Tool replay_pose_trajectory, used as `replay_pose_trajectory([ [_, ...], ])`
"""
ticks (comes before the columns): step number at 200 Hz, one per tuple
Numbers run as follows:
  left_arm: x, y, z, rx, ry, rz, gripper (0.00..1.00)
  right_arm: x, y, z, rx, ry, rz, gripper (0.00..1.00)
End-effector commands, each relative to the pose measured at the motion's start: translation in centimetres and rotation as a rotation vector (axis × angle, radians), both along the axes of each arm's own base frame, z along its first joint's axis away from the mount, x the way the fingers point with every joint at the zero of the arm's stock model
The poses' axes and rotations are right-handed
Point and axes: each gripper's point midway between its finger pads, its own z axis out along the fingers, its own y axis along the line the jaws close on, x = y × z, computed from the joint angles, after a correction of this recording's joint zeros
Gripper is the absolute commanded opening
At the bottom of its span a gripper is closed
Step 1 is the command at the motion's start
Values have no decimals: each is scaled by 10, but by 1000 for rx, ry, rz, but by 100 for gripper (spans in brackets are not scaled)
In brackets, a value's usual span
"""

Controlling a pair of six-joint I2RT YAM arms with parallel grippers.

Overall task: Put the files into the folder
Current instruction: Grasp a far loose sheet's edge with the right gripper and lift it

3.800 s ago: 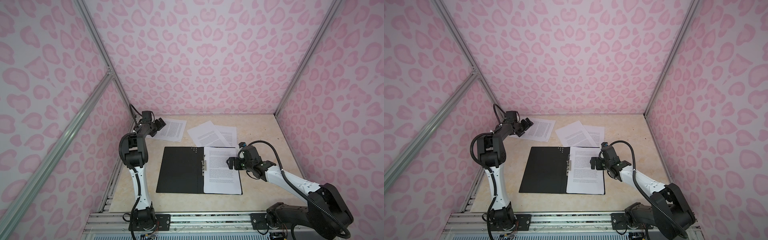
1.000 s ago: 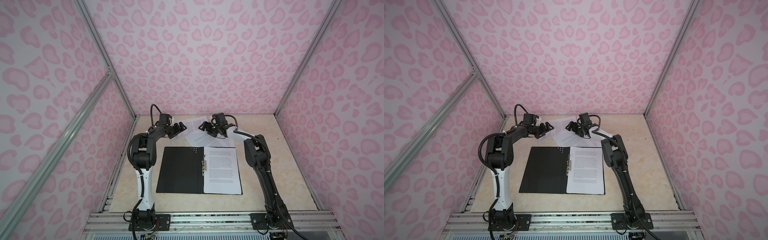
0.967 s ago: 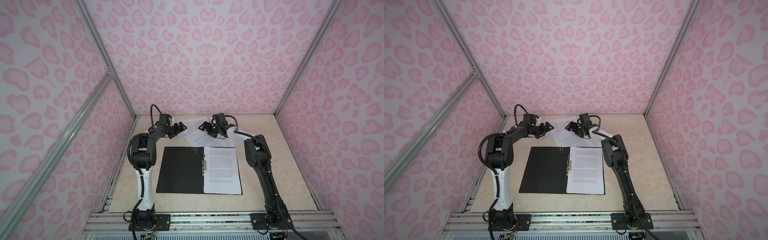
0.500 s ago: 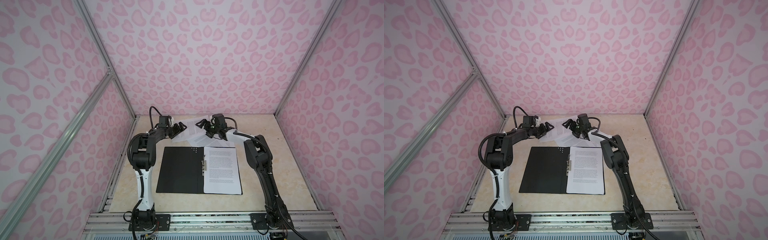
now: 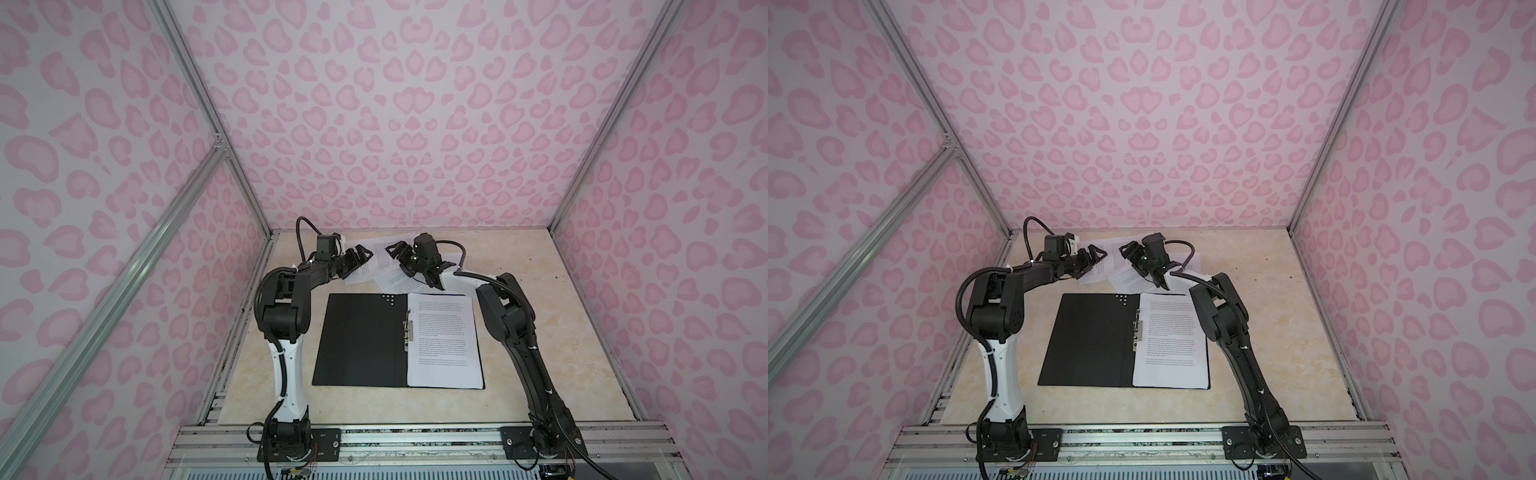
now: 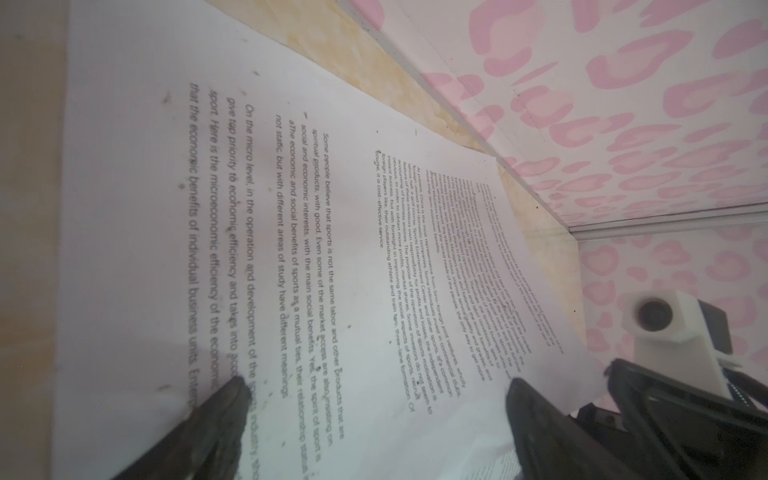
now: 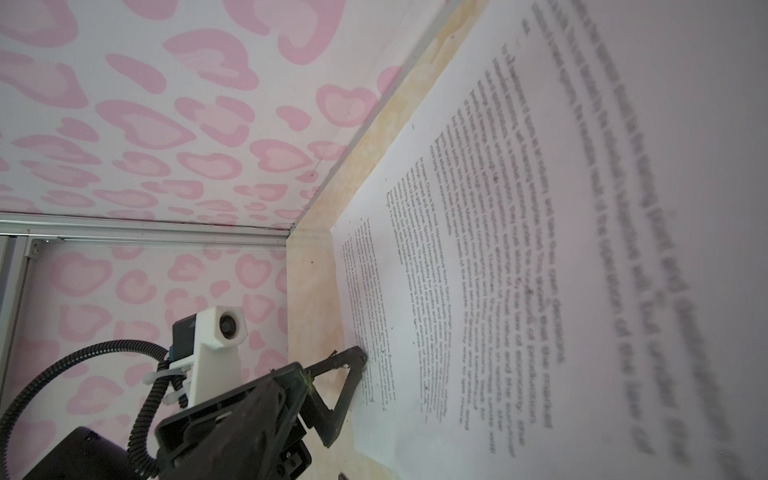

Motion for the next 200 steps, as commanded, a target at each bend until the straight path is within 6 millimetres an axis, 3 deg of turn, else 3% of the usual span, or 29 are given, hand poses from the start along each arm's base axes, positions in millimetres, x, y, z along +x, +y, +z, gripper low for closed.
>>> replay_pose_trajectory([
  [1, -50, -1, -50, -13, 301, 21, 98, 9, -3, -2, 32, -16, -100, 69],
  [22, -51, -1, -50, -23, 302, 23, 98, 7, -5, -8, 43, -8, -162, 58],
  [67, -51, 0, -50, -35, 301, 22, 98, 1, -8, -10, 61, -17, -278, 46],
  [86, -51, 1, -51, -42, 302, 25, 98, 0, -5, -14, 67, -2, -299, 35],
  [104, -51, 0, -51, -48, 305, 23, 99, -2, -3, -18, 71, 6, -317, 19],
  [124, -49, -2, -47, -79, 300, 10, 98, -2, 2, -12, 56, -13, -304, 0],
  [129, -48, -3, -43, -89, 293, 4, 98, -1, 3, -8, 44, -17, -299, 0],
  [153, -36, -10, 0, -130, 213, -28, 98, 1, 2, 17, -5, -65, -258, 0],
  [177, -25, -15, 74, -166, 79, -54, 98, 4, 3, 54, -25, -133, -185, 0],
  [200, -36, -13, 148, -158, -56, -49, 99, -2, 1, 96, -99, -211, -101, 0],
])
